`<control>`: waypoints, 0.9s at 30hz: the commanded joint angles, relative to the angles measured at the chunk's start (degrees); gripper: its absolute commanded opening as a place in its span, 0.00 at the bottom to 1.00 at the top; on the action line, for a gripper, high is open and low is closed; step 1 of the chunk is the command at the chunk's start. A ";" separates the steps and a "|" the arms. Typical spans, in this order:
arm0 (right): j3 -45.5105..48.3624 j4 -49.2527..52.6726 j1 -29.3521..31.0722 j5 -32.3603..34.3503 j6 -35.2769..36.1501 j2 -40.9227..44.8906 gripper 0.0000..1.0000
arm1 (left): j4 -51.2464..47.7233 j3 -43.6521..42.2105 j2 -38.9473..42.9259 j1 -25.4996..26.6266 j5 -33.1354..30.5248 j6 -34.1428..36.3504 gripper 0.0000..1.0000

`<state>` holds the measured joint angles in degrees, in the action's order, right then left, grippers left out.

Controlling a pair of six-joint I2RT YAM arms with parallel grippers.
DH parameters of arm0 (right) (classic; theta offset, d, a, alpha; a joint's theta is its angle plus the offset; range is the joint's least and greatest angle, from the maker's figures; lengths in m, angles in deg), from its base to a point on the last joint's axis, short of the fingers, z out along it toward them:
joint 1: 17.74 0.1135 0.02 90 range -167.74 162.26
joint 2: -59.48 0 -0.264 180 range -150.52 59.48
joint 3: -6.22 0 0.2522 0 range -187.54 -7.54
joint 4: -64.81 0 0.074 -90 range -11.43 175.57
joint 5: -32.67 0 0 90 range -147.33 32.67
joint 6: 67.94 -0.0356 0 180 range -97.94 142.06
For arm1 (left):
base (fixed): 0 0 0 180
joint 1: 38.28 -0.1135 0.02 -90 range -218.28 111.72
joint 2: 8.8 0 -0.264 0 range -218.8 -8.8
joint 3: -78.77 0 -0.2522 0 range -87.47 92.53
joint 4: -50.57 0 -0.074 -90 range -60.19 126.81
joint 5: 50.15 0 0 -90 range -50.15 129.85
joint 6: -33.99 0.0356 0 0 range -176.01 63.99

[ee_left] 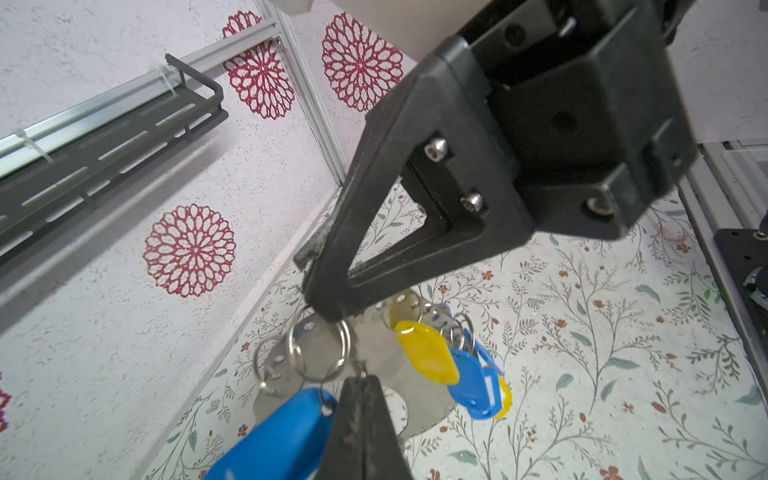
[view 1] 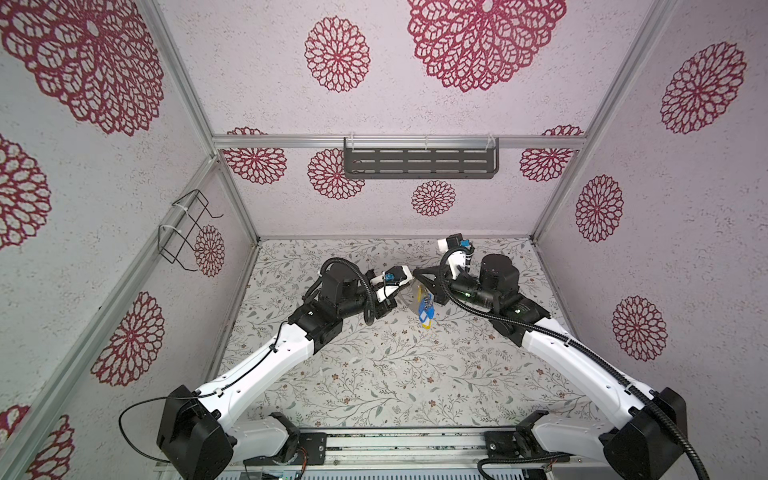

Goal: Remove the keys from the keyring

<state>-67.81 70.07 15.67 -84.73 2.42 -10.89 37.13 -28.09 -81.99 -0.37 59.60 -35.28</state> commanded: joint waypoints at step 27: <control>0.73 -8.07 -0.06 3.69 -2.27 3.06 0.00 | 3.42 -2.61 13.29 1.07 -18.84 -23.30 0.56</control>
<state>-65.89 65.99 16.22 -79.94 0.45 -9.78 43.31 -32.46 -68.29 2.21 44.56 -52.33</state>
